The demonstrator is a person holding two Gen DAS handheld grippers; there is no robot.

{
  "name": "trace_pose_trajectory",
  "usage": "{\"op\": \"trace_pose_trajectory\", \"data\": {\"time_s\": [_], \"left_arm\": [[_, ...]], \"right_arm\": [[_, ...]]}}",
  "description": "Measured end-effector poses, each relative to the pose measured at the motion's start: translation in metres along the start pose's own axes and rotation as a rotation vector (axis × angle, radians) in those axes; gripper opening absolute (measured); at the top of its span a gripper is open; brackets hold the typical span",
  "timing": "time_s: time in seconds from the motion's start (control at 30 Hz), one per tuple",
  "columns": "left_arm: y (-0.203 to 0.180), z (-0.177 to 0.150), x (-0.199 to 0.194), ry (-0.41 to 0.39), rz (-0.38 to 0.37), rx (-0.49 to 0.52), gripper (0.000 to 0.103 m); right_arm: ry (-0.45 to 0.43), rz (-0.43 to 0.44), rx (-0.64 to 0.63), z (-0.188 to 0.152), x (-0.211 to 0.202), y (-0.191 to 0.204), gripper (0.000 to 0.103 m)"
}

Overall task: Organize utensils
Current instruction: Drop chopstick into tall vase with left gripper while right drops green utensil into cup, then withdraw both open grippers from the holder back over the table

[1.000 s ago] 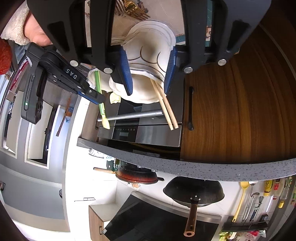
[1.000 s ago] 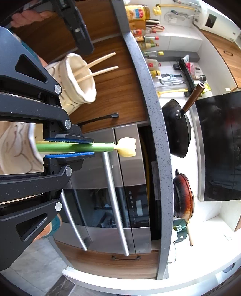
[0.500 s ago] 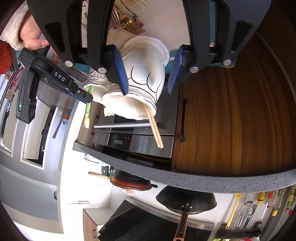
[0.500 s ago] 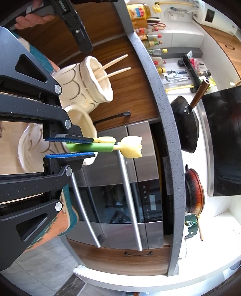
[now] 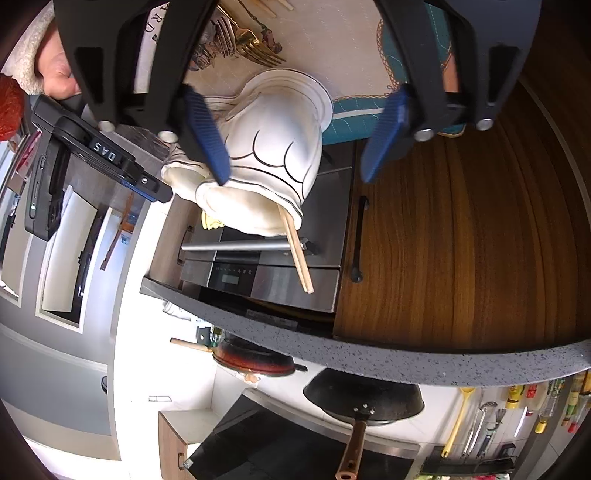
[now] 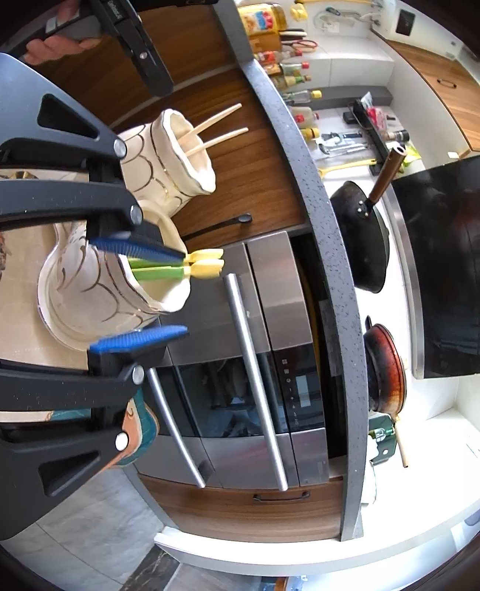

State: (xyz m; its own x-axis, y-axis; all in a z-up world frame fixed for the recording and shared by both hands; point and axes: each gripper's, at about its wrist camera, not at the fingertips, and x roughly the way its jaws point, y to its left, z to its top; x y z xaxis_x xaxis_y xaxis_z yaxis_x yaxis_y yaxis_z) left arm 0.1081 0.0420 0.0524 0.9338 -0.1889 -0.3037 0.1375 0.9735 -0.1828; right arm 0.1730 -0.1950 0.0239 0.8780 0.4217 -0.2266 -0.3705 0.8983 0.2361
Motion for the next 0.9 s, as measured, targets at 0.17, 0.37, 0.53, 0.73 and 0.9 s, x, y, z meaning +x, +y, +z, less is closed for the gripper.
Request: {"op": "trace_pose_trajectory", "data": {"time_s": [0.17, 0.37, 0.53, 0.73, 0.9], "left_arm": [[-0.003, -0.006, -0.008, -0.012, 0.047, 0.017, 0.097], [-0.009, -0.019, -0.019, 0.009, 0.096, 0.045, 0.097], [-0.012, -0.033, -0.034, 0.054, 0.104, 0.027, 0.097], [-0.025, -0.051, -0.04, 0.195, 0.125, 0.047, 0.097], [-0.036, -0.072, -0.045, 0.29, 0.133, 0.063, 0.097]], "right_arm": [[-0.016, 0.007, -0.003, -0.003, -0.017, 0.0, 0.069], [-0.002, 0.036, 0.0, -0.013, -0.043, 0.002, 0.086], [0.037, 0.055, 0.017, -0.024, -0.062, 0.004, 0.093], [0.092, 0.049, 0.04, -0.039, -0.075, 0.004, 0.095], [0.131, 0.035, 0.029, -0.05, -0.08, 0.006, 0.096]]}}
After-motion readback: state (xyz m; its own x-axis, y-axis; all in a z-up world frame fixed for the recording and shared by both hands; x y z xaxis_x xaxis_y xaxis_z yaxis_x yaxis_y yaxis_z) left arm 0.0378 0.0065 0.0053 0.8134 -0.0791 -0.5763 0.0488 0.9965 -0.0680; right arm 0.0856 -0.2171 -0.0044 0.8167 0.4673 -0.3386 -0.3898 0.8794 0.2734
